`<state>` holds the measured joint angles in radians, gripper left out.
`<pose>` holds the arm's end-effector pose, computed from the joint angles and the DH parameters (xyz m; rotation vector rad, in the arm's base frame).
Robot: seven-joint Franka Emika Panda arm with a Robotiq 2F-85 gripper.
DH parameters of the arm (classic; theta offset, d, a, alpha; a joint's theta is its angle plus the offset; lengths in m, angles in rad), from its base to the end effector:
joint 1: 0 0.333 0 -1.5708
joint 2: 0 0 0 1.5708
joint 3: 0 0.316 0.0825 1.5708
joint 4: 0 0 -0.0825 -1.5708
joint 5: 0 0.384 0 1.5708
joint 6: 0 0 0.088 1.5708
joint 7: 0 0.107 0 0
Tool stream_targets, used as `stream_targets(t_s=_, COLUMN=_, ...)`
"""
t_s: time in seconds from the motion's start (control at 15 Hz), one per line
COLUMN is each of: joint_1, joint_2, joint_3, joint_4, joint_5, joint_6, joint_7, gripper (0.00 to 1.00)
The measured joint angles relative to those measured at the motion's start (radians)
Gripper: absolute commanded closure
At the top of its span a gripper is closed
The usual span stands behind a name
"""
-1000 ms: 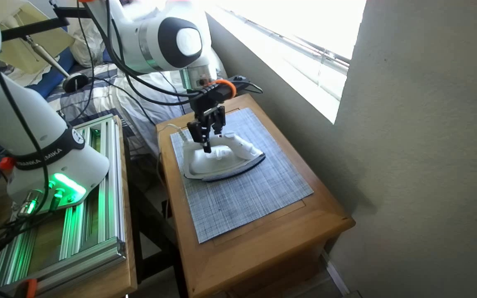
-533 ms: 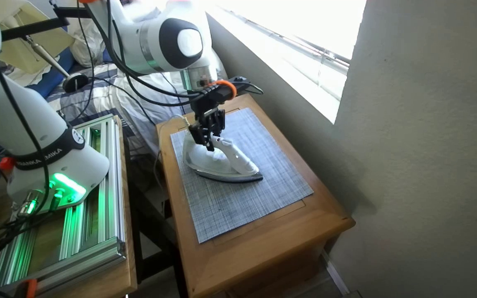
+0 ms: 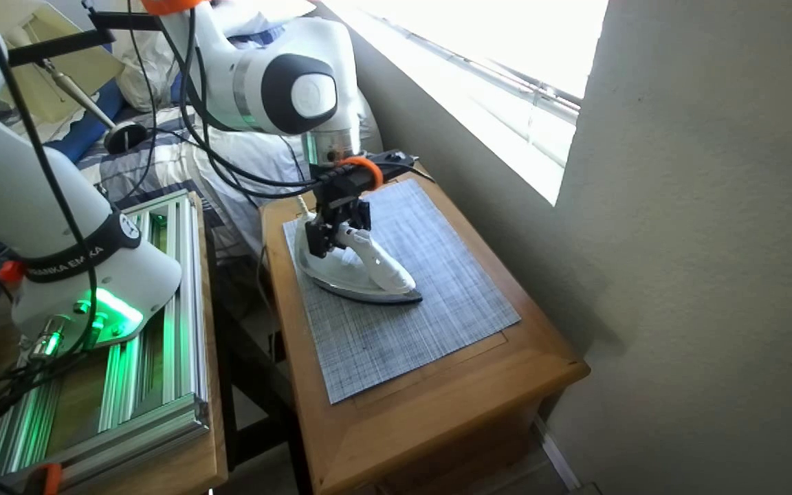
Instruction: Turn the iron to the right, then press a button on the iron
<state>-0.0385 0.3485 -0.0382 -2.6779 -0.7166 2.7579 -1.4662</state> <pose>0.3587 -0.0024 0.1019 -1.5319 -2.6479 0.4832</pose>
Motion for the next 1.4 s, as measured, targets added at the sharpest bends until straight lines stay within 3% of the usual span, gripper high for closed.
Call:
stream_targets(t_s=0.87, joint_1=-0.077, joint_2=-0.013, joint_3=0.077, joint_4=0.034, joint_5=0.527, joint_6=-0.066, joint_7=0.060, gripper=1.00)
stream_targets(t_s=1.4, joint_1=-0.082, joint_2=-0.017, joint_3=0.079, joint_4=0.081, joint_5=0.604, joint_6=-0.136, joint_7=0.161, gripper=1.00)
